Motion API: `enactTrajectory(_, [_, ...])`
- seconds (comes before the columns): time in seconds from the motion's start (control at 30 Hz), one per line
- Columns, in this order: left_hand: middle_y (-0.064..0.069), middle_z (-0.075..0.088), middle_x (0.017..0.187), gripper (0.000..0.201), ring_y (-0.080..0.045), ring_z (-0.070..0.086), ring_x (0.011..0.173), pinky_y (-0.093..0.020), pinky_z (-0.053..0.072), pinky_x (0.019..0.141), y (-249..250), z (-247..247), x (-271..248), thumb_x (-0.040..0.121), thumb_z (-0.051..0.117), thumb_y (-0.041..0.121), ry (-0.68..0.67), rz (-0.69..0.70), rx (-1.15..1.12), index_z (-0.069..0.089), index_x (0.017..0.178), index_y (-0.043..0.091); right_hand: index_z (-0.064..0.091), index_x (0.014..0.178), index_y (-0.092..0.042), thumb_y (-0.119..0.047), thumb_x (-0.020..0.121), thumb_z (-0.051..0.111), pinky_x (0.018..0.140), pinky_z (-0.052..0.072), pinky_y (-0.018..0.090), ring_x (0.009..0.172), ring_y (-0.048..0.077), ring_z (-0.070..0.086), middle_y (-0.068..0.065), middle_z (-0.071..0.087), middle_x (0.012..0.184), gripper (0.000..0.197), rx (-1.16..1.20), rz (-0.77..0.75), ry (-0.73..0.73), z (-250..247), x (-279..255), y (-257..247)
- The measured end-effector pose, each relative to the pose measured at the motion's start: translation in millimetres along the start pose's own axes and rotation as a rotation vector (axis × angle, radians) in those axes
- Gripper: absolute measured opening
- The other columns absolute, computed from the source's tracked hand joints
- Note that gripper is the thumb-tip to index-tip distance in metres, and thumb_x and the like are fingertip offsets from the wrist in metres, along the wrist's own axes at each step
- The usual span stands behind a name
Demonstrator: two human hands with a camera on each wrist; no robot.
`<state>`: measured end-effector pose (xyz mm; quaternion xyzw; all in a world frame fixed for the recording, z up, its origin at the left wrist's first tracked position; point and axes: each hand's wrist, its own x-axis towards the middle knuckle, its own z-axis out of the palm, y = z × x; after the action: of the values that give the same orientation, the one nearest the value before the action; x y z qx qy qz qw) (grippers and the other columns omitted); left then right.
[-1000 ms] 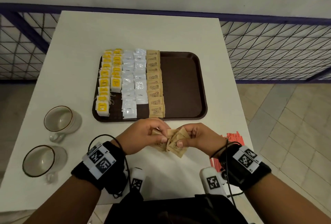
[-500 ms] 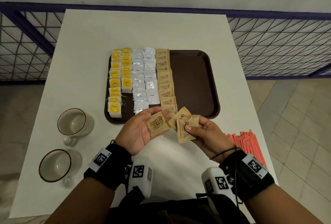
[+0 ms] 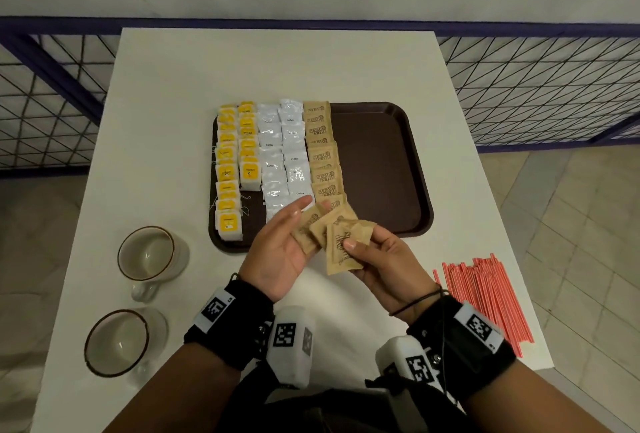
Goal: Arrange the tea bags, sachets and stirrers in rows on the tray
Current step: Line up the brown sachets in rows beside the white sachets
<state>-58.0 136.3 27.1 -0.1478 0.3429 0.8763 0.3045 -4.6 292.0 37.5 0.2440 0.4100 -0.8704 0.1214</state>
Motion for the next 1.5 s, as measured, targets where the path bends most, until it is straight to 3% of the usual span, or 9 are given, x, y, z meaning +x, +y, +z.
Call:
enactTrajectory(0.13, [-0.015,0.063,0.121,0.029,-0.026,0.062,0.110,-0.042,0.049,0.092,-7.2,7.4,0.9,0.091,0.047,0.018,-0.089,-0.039,0.004,0.060,0.116,0.014,0.058,0.095,0.000,0.011,0.077,0.060,0.064,0.058,0.029,0.070,0.018,0.068,0.011,0.071,0.081,0.021,-0.052,0.006,0.059,17.4,2.8,13.8])
enactTrajectory(0.33, [-0.005,0.066,0.089,0.028,-0.022,0.067,0.094,-0.038,0.057,0.077,-5.6,5.1,2.3,0.091,0.039,0.029,-0.066,-0.013,-0.135,0.054,0.111,0.018,0.055,0.089,0.000,0.009,0.077,0.061,0.062,0.058,0.028,0.070,0.018,0.069,0.011,0.070,0.078,0.016,-0.023,0.023,0.070,22.2,3.3,16.4])
enactTrajectory(0.47, [-0.002,0.068,0.092,0.035,-0.022,0.067,0.099,-0.041,0.056,0.079,1.3,-3.2,3.8,0.087,0.042,0.042,-0.018,-0.043,-0.153,0.055,0.113,0.022,0.057,0.087,-0.002,0.006,0.080,0.058,0.063,0.058,0.029,0.073,0.018,0.070,0.011,0.072,0.083,0.011,0.006,0.014,0.063,24.3,1.3,12.3])
enactTrajectory(0.57, [-0.006,0.068,0.107,0.043,-0.026,0.066,0.101,-0.046,0.053,0.085,9.9,-8.1,2.3,0.087,0.042,0.044,-0.012,-0.050,-0.173,0.053,0.123,0.023,0.060,0.089,-0.006,-0.001,0.081,0.059,0.064,0.058,0.028,0.075,0.016,0.069,0.008,0.072,0.087,0.010,-0.041,0.010,0.092,21.5,0.8,6.4])
enactTrajectory(0.77, [-0.020,0.056,0.129,0.054,-0.029,0.060,0.109,-0.039,0.051,0.091,-1.8,-6.0,-2.8,0.082,0.054,0.004,-0.075,-0.008,-0.048,0.044,0.134,0.014,0.059,0.098,0.002,0.001,0.089,0.051,0.065,0.058,0.028,0.081,0.021,0.069,0.014,0.071,0.093,0.012,0.079,-0.043,0.138,21.0,5.7,1.8])
enactTrajectory(1.0, [-0.022,0.056,0.128,0.049,-0.032,0.057,0.113,-0.039,0.049,0.092,-8.6,2.0,-3.1,0.084,0.051,-0.006,-0.040,0.054,0.006,0.047,0.131,0.010,0.058,0.095,0.002,0.001,0.086,0.056,0.071,0.059,0.033,0.079,0.022,0.069,0.013,0.071,0.089,0.009,0.017,-0.124,0.191,23.3,7.5,6.3])
enactTrajectory(1.2, [-0.021,0.060,0.122,0.037,-0.028,0.064,0.102,-0.040,0.056,0.082,-3.0,-1.2,-2.7,0.095,0.043,0.016,0.022,-0.098,0.122,0.049,0.129,0.004,0.059,0.080,-0.007,0.003,0.078,0.068,0.068,0.058,0.033,0.074,0.024,0.066,0.015,0.068,0.080,0.014,-0.393,-0.276,0.140,5.4,12.7,-17.1])
enactTrajectory(1.33, [-0.016,0.063,0.121,0.046,-0.028,0.065,0.102,-0.048,0.055,0.083,3.6,-2.4,-5.4,0.091,0.045,0.039,-0.050,-0.371,0.138,0.055,0.126,0.010,0.061,0.079,-0.008,0.002,0.074,0.072,0.061,0.054,0.022,0.066,0.013,0.062,0.004,0.064,0.072,0.016,-0.888,-0.107,-0.125,1.0,16.8,-55.6])
enactTrajectory(1.5, [-0.022,0.065,0.112,0.041,-0.031,0.067,0.095,-0.043,0.058,0.074,-3.4,-0.7,-9.1,0.082,0.058,-0.002,-0.136,-0.386,0.170,0.052,0.122,0.001,0.064,0.080,-0.007,-0.002,0.079,0.069,0.058,0.053,0.017,0.061,0.009,0.064,0.006,0.066,0.072,0.007,-1.096,-0.046,-0.154,6.8,26.0,-61.3])
